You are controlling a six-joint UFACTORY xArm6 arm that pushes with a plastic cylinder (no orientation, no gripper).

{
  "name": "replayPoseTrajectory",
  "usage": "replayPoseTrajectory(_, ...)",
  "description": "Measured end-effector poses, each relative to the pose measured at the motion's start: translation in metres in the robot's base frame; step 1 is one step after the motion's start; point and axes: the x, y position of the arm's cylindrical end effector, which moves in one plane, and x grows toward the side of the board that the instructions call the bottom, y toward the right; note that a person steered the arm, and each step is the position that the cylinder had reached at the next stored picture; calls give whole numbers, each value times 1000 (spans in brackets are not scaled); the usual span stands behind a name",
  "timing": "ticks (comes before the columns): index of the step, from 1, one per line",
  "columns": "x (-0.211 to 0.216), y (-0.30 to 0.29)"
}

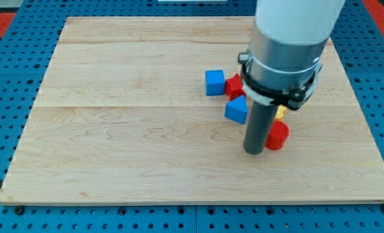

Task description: Push the blue cube diagonally to the top left of the red star

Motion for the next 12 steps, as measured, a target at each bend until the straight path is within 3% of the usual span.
replayPoseTrajectory(3,-11,-12)
replayPoseTrajectory(5,-81,-15)
replayPoseTrajectory(7,-182,-17)
replayPoseTrajectory(12,-278,16)
